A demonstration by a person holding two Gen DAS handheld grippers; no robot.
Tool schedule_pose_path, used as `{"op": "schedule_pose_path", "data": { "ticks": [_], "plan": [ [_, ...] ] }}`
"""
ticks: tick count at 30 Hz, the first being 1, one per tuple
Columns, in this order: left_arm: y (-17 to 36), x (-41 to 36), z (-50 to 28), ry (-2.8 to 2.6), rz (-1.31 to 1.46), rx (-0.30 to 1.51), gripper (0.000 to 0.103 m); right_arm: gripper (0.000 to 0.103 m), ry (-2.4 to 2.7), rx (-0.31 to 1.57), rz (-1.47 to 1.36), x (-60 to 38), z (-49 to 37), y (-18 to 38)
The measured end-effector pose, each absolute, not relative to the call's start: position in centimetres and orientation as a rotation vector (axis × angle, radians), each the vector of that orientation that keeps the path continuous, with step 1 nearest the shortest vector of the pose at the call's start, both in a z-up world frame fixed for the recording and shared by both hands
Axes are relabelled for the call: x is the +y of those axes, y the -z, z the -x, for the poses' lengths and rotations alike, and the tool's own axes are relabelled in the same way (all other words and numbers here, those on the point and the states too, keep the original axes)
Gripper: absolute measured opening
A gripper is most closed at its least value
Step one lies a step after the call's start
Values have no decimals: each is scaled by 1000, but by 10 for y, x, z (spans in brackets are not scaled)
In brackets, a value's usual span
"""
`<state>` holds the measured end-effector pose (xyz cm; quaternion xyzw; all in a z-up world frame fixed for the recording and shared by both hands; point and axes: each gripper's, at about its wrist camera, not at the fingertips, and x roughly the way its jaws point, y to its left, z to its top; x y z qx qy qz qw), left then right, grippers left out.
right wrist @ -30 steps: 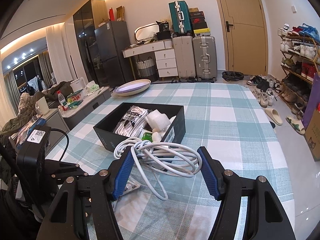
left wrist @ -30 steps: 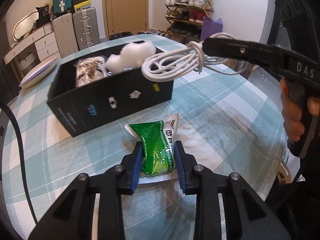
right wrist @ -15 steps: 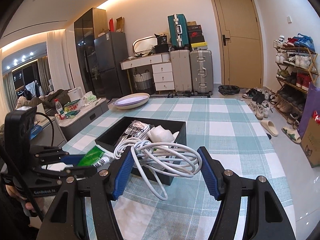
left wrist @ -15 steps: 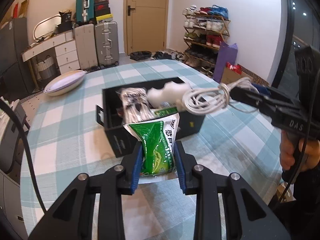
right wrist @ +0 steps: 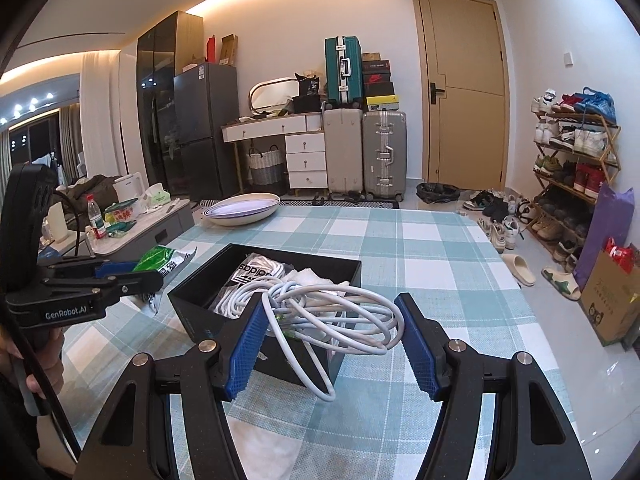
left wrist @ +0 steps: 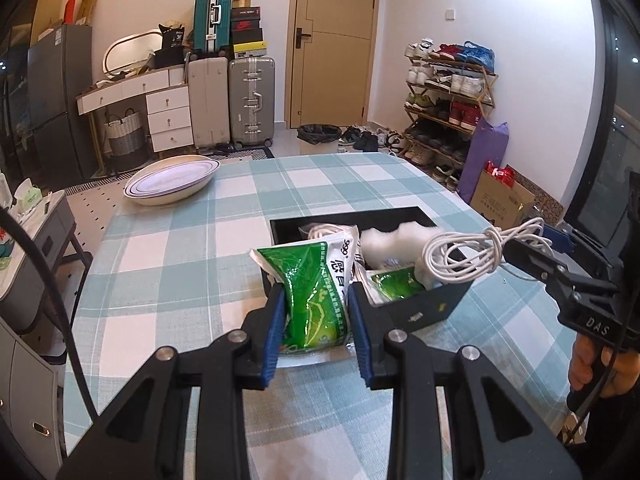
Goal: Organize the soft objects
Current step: 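Lower the green packet and cable into the black box and open both grippers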
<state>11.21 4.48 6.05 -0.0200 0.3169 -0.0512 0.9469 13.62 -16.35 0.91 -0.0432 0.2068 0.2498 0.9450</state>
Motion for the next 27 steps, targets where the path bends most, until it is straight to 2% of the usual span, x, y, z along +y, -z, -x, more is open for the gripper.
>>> {"op": "schedule_pose_path", "data": {
  "ticks": [17,27],
  "plan": [
    [-47,33,-156,107,9,673,29,65,-538,453,246,-118,-162,1],
    [-40,25,-177,140,5,693,29,65,-590,513,247,-103,-183,10]
  ]
}}
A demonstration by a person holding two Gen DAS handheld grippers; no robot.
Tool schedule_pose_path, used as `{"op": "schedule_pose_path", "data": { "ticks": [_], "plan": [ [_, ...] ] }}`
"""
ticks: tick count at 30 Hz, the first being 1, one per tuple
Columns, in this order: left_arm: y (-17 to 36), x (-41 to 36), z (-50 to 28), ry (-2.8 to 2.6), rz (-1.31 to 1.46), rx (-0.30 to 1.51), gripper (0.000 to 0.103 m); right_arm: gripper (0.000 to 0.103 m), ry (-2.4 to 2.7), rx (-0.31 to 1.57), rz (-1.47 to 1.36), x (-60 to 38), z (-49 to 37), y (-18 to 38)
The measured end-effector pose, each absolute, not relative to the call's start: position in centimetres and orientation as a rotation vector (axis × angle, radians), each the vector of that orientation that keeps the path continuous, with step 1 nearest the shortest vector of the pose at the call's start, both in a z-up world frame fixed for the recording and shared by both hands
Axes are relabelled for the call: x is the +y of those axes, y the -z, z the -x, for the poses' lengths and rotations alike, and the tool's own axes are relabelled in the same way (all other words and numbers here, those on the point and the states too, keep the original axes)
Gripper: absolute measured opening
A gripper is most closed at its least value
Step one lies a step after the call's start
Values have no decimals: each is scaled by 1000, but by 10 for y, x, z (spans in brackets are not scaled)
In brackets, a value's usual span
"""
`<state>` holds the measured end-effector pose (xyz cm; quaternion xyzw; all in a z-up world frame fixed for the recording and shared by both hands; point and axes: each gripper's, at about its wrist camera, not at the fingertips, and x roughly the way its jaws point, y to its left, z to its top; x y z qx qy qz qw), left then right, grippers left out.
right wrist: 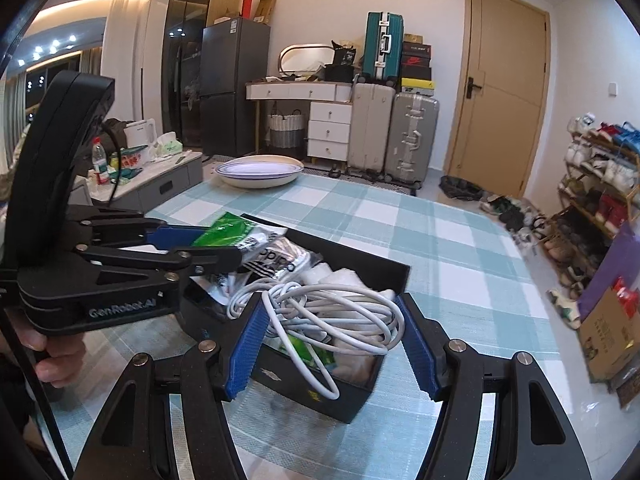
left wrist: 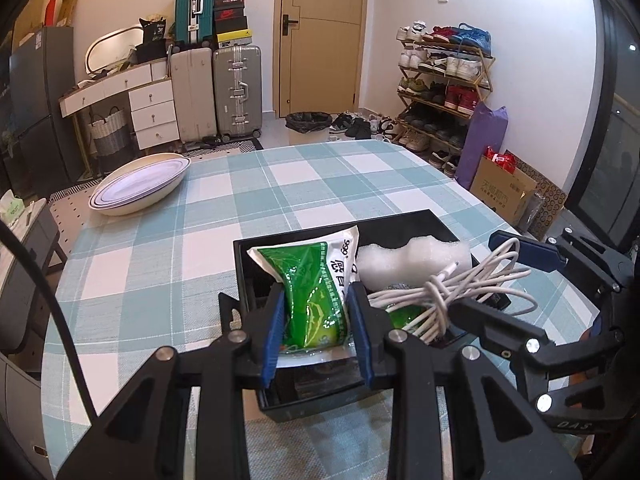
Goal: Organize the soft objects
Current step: 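Lower the green packet and cable into the black box and open both grippers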
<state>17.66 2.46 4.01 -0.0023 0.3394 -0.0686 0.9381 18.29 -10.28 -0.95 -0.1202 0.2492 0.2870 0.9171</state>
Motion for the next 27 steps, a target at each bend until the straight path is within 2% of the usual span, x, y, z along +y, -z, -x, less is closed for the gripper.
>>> {"op": "schedule_pose_path", "data": {
  "ticks": [15,20,21,24,25,26,27],
  "plan": [
    [-28,23,-186,107,-35,710,32,68,-631,558,296,-98,-201,24],
    [-34,25,-172,125,-38,684,49,99,-596,476,241,-122,-189,13],
    [-35,26,-168,118,-39,675,59,100,-590,468,235,-125,-188,11],
    [-41,30,-155,92,-41,646,65,102,-589,466,198,-136,-183,9],
    [-42,33,-150,88,-31,641,74,102,-594,469,181,-139,-182,9],
    [-43,36,-145,81,-16,634,87,102,-600,475,162,-142,-181,9],
    [-44,39,-139,73,1,616,92,102,-602,478,150,-144,-180,9]
  ]
}}
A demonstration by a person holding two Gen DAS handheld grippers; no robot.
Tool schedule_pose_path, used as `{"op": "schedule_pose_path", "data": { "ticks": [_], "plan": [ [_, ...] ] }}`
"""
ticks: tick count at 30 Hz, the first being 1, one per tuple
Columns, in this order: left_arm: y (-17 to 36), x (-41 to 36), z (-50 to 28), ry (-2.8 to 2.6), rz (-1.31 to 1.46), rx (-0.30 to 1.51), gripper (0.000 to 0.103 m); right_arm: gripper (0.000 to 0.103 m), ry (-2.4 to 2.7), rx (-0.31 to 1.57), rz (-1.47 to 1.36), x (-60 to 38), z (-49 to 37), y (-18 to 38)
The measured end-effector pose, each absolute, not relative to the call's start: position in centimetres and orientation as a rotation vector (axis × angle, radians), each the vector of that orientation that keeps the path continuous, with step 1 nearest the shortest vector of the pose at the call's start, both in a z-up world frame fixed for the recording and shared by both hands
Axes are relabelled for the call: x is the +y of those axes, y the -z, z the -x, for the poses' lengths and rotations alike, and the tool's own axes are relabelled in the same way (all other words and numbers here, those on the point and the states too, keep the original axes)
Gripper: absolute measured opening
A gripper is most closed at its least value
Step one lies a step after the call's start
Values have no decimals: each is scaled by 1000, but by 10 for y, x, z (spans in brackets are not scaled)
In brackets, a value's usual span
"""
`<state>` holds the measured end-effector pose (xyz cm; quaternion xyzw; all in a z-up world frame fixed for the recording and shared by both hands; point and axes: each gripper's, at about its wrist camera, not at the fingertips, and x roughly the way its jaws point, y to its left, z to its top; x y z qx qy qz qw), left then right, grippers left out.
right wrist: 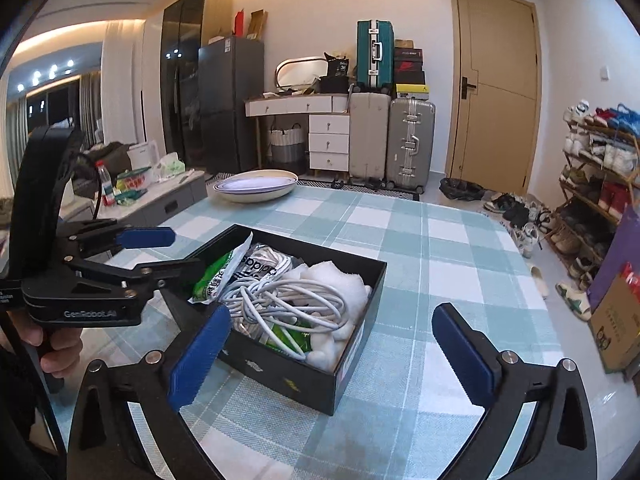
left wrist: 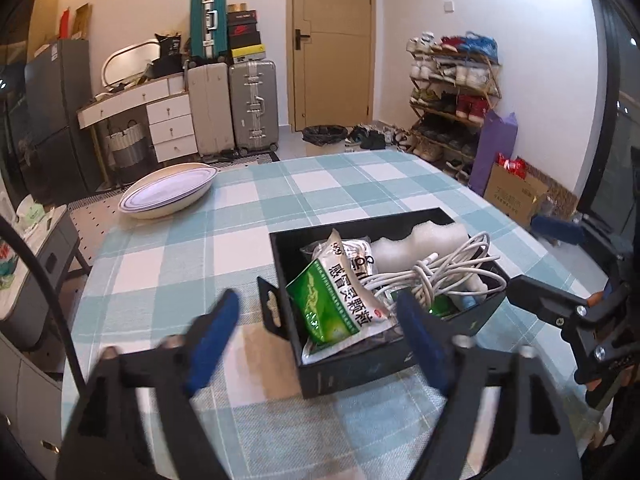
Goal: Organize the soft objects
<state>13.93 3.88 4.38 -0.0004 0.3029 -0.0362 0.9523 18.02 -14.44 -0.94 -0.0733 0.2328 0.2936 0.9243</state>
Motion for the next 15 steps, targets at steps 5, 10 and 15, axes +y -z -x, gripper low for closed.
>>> {"op": "schedule_pose_path", "data": {
  "ticks": [5,10,15],
  "plan": [
    [-46,49,-119,24,37,556,103,102,-622,458,128,-147,-166,10],
    [-41,56,-101,-2,87,525,103,102,-661,422,115,-146,-146,9],
    [-35,52,-92,-6,89,504,103,102,-690,392,95,-148,-130,10]
  ]
}}
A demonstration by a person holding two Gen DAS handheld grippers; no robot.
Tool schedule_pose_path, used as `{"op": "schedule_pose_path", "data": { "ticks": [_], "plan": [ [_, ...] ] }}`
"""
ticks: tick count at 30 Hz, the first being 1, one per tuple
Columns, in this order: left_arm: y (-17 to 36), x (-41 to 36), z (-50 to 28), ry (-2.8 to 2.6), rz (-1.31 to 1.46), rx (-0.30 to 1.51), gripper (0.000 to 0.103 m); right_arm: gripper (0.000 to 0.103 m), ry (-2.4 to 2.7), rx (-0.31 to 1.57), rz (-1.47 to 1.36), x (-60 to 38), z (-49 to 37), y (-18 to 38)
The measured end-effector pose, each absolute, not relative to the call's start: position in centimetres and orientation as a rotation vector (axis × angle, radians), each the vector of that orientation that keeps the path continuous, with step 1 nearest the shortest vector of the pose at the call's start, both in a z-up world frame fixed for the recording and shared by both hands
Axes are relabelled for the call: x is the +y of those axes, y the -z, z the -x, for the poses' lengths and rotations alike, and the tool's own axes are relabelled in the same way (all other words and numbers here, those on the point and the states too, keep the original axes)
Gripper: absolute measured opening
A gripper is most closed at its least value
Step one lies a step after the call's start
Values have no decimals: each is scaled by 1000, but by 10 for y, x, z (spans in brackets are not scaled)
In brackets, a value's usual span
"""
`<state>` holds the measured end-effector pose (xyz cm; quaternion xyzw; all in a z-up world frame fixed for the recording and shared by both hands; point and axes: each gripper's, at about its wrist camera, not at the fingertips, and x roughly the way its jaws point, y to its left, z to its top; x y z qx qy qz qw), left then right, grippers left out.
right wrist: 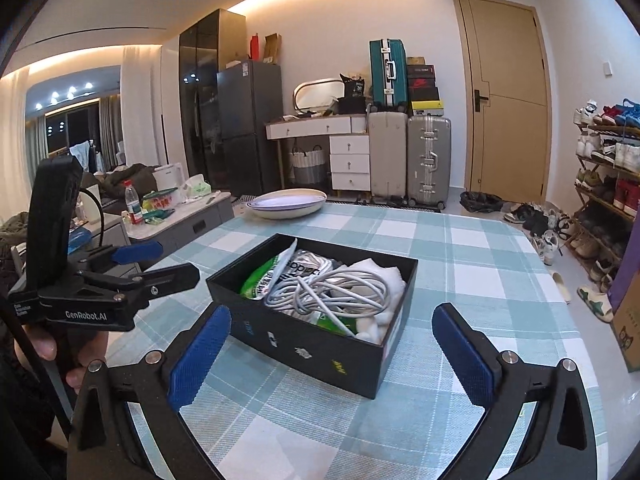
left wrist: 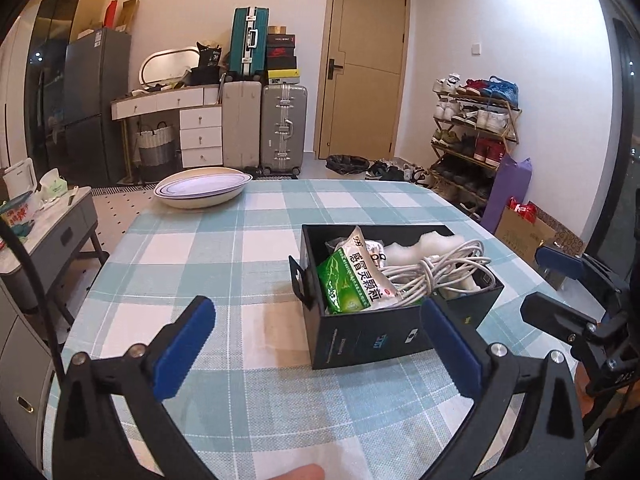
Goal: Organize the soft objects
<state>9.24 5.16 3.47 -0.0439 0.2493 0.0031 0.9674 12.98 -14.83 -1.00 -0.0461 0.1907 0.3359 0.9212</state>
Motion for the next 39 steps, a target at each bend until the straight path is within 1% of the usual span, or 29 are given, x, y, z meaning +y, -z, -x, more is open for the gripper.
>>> {"op": "schedule_pose_path", "data": {
  "ticks": [8,16,39],
  "plan": [
    [-26,37,-91,-9,22,481,103,102,-695,382,70,-147,-128,19],
    [-20,35,-92,0,24,486,103,102,-677,352,73,-147,-125,21],
    [-20,36,-88,10,36,480,103,102,-674,349,79,-147,-124,20]
  ]
}}
